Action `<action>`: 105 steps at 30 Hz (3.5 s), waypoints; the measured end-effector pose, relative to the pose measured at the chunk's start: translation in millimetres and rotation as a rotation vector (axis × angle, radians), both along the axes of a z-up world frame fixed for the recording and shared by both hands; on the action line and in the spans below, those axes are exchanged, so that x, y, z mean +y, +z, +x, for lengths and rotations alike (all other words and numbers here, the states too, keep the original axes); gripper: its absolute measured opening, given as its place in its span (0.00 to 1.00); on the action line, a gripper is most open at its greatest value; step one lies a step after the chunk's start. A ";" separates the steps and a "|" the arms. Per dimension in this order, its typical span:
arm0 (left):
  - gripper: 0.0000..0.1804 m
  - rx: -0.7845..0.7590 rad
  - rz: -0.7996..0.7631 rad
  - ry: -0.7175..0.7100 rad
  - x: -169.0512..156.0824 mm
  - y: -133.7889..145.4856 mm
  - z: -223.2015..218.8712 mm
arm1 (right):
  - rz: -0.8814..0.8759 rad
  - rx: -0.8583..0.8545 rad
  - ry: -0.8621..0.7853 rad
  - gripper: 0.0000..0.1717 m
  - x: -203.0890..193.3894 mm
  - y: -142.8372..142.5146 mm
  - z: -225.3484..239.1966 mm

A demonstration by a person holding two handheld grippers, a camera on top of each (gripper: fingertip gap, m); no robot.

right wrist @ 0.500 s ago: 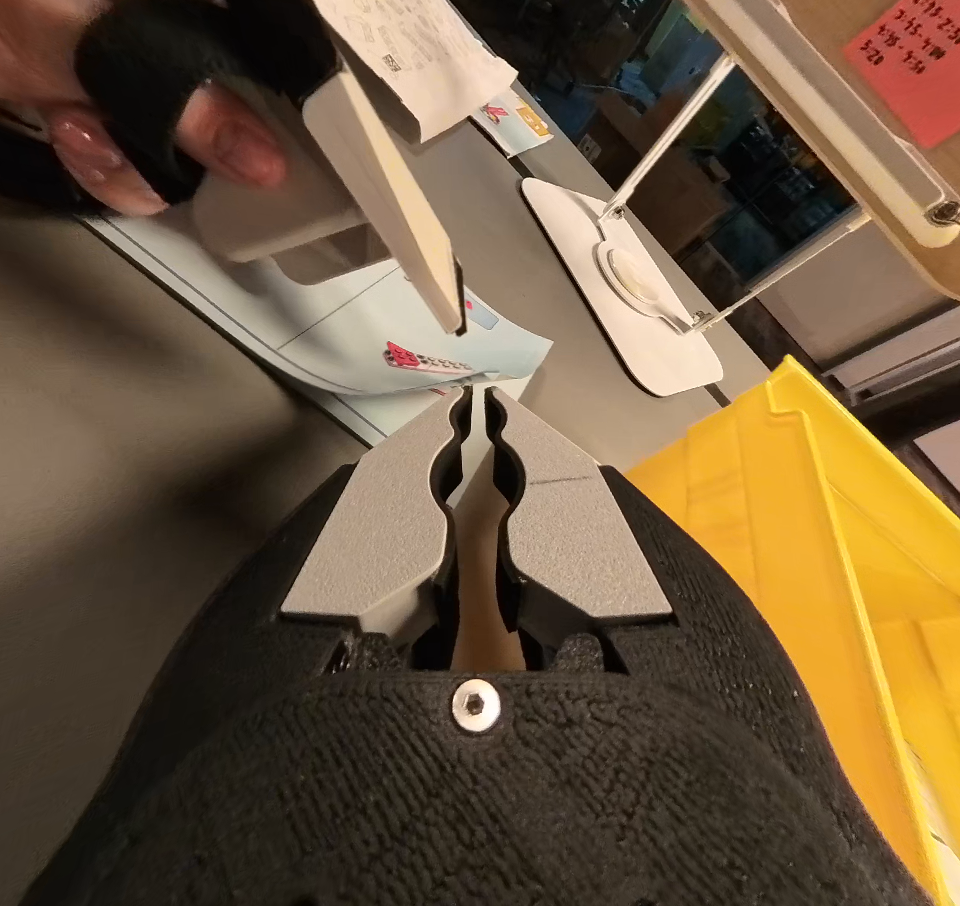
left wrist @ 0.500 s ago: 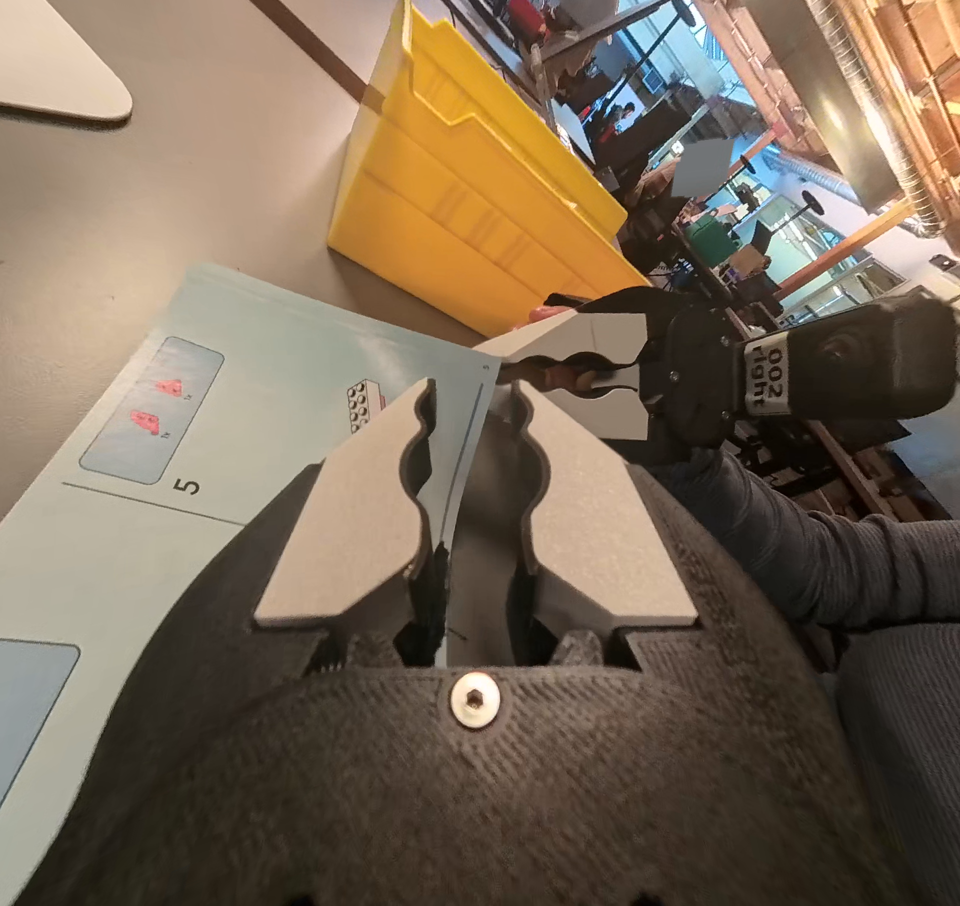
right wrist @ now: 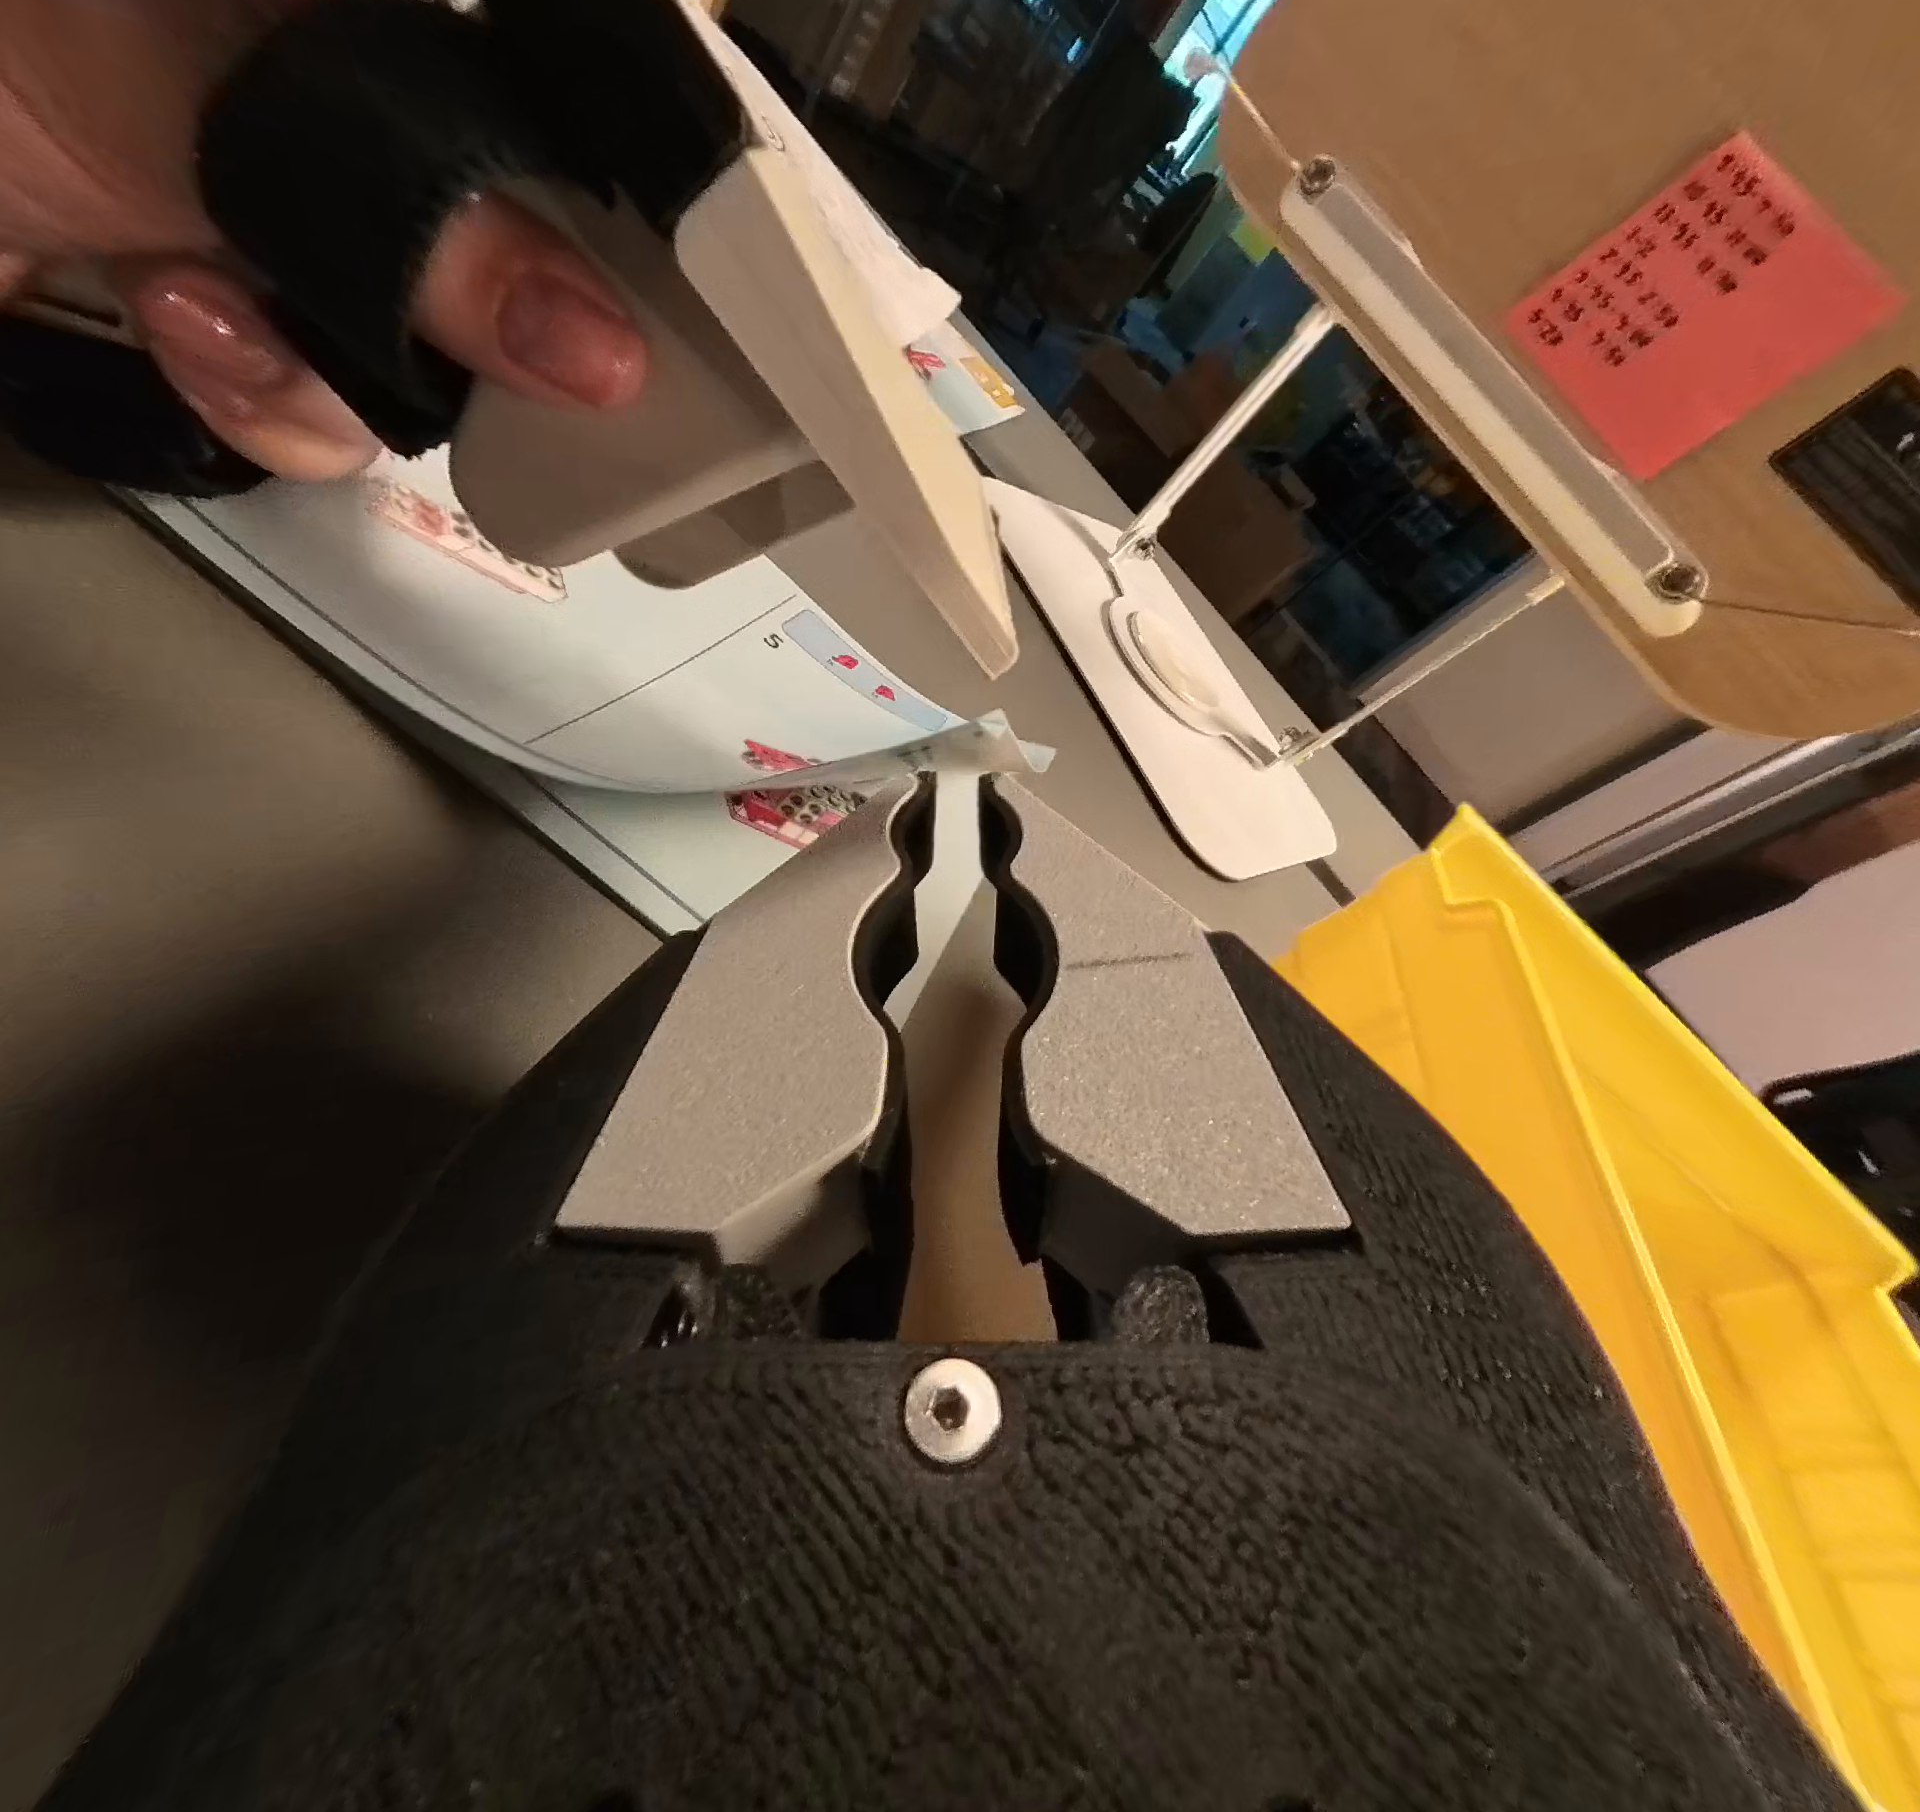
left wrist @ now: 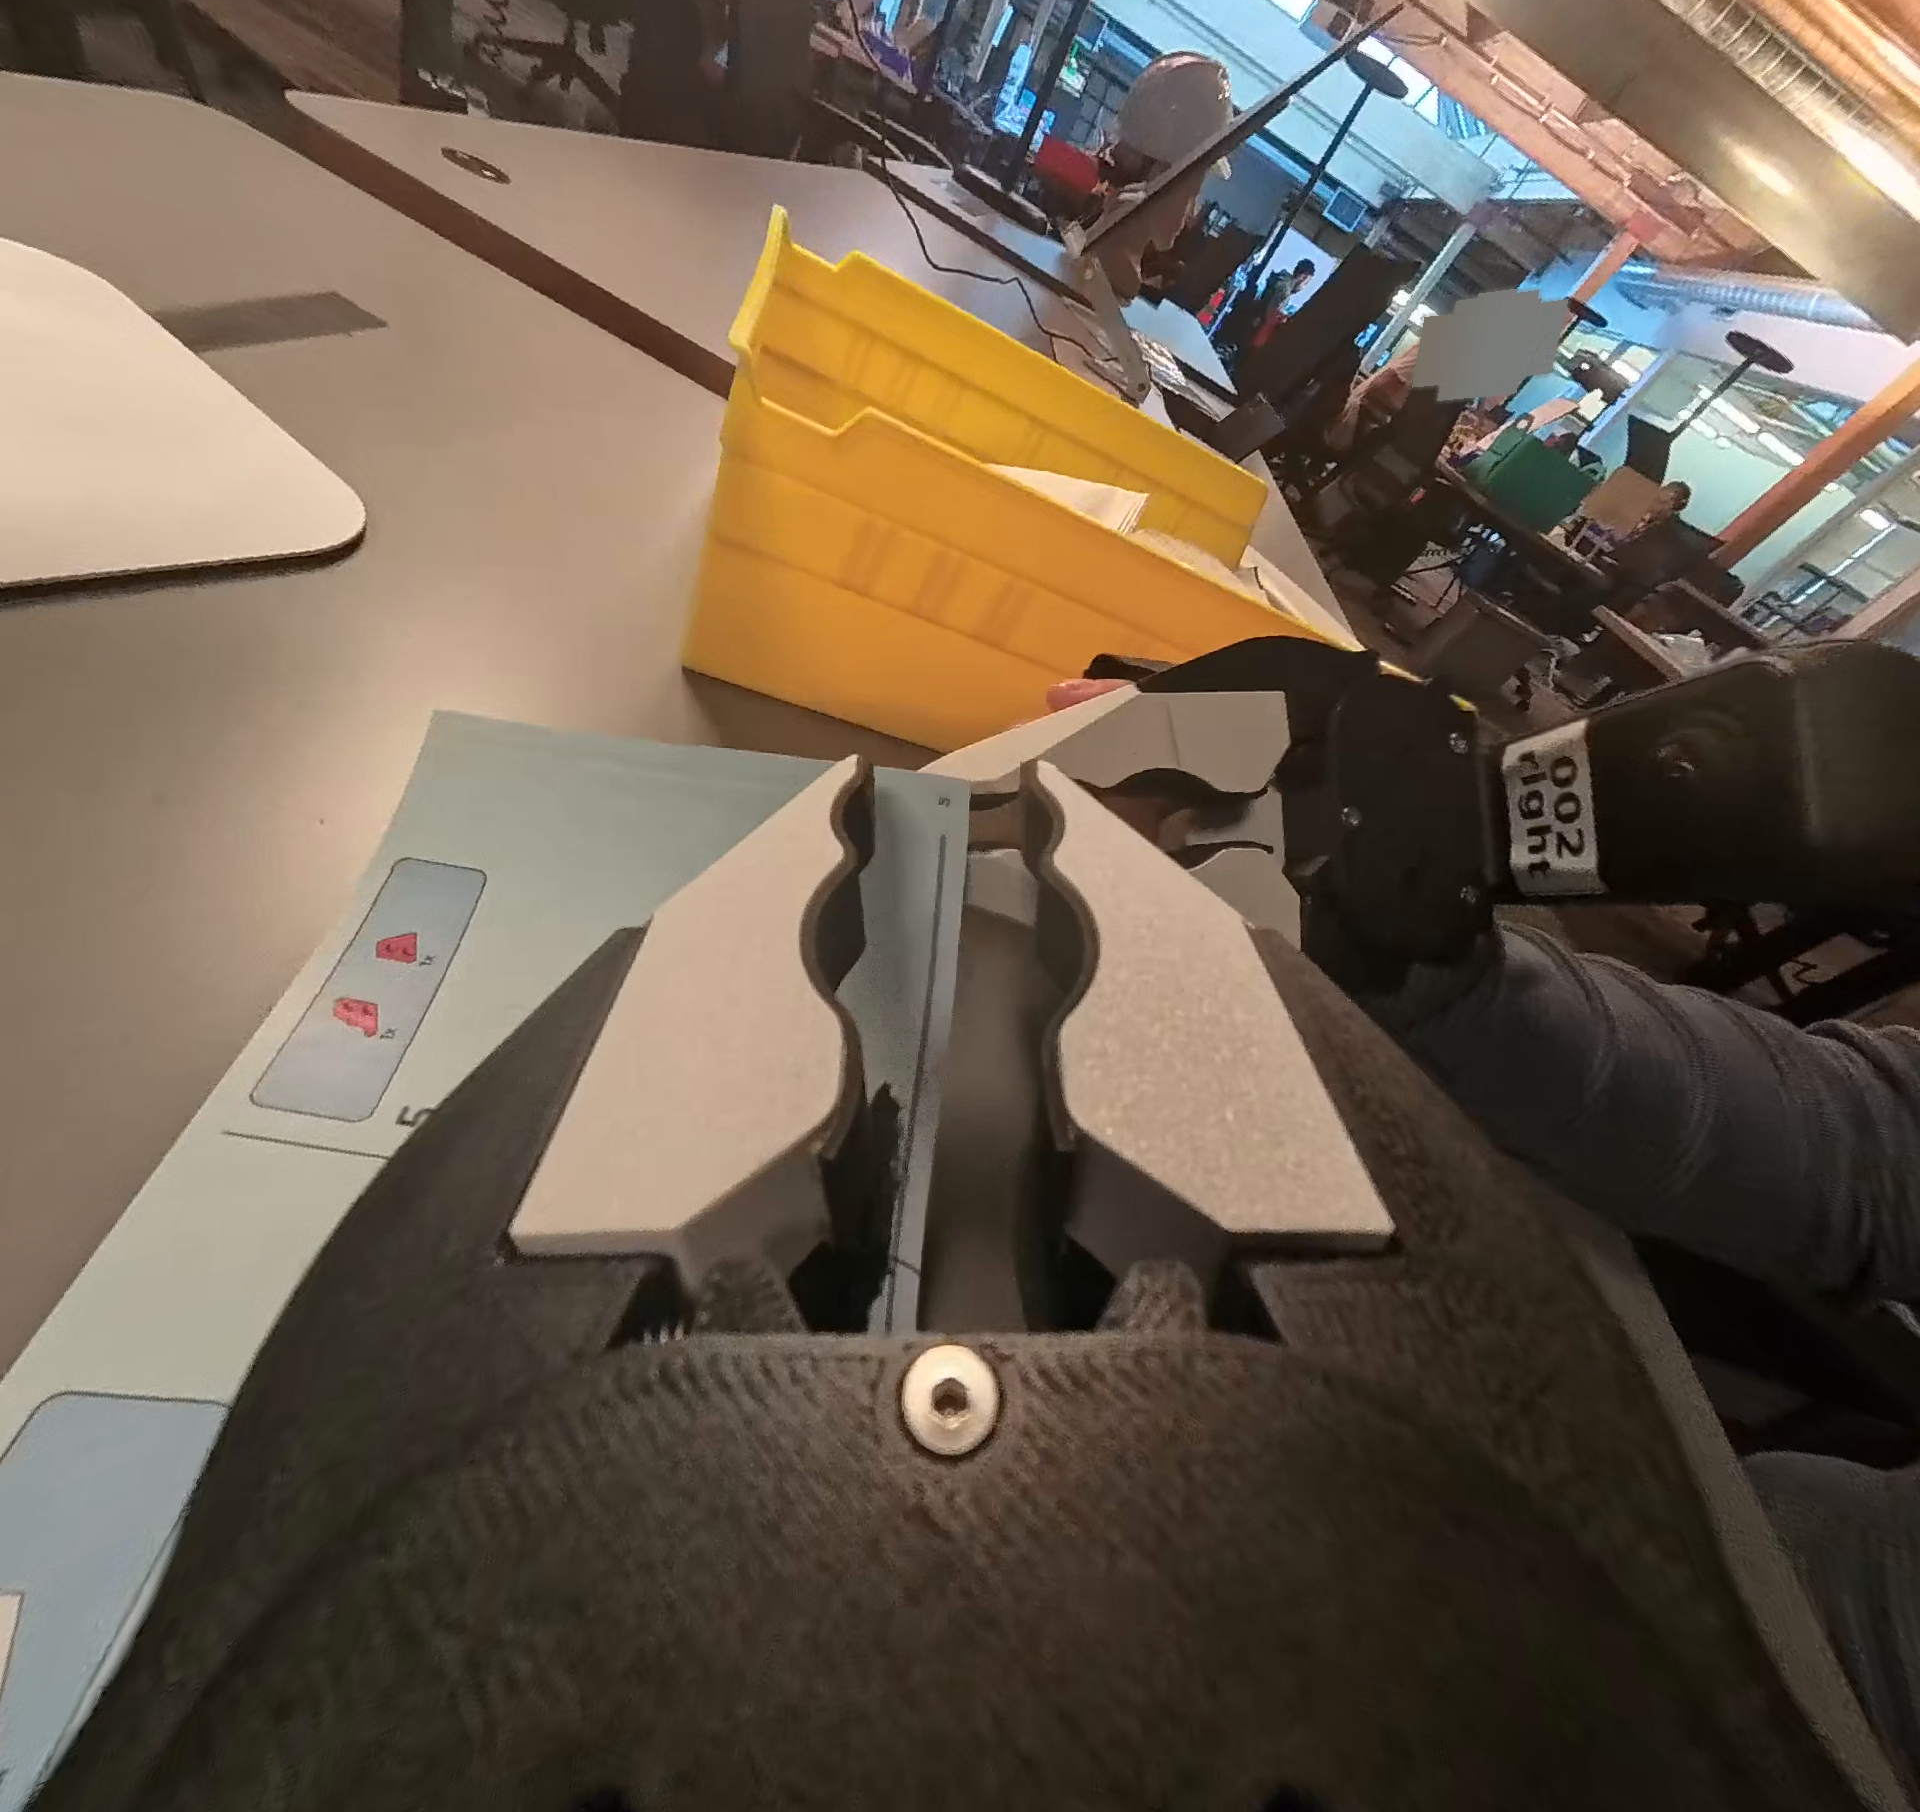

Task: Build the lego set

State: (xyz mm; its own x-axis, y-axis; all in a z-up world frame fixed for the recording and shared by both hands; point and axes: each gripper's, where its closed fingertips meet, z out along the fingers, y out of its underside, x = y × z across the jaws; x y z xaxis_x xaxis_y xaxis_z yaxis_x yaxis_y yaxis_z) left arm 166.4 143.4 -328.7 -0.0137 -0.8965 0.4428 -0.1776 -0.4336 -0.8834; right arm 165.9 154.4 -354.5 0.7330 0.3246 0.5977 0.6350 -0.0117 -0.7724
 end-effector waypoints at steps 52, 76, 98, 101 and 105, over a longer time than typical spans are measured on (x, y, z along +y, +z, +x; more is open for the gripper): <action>0.00 -0.025 -0.187 -0.061 -2.9 -7.8 -0.7 | 0.017 -0.008 -0.141 0.00 -2.3 12.9 18.6; 0.14 -0.205 0.455 0.825 -46.3 54.4 -271.2 | -0.656 0.369 0.317 0.13 -10.8 -35.8 -181.9; 0.14 -0.188 0.524 0.866 -45.6 58.6 -275.0 | -0.642 0.370 0.248 0.13 3.8 -38.4 -175.7; 0.14 -0.171 0.533 0.878 -44.4 57.4 -276.9 | -0.641 0.309 0.239 0.13 0.4 -44.1 -174.7; 0.14 -0.155 0.549 0.886 -46.2 56.4 -278.7 | -0.666 0.277 0.225 0.14 -0.4 -49.5 -174.7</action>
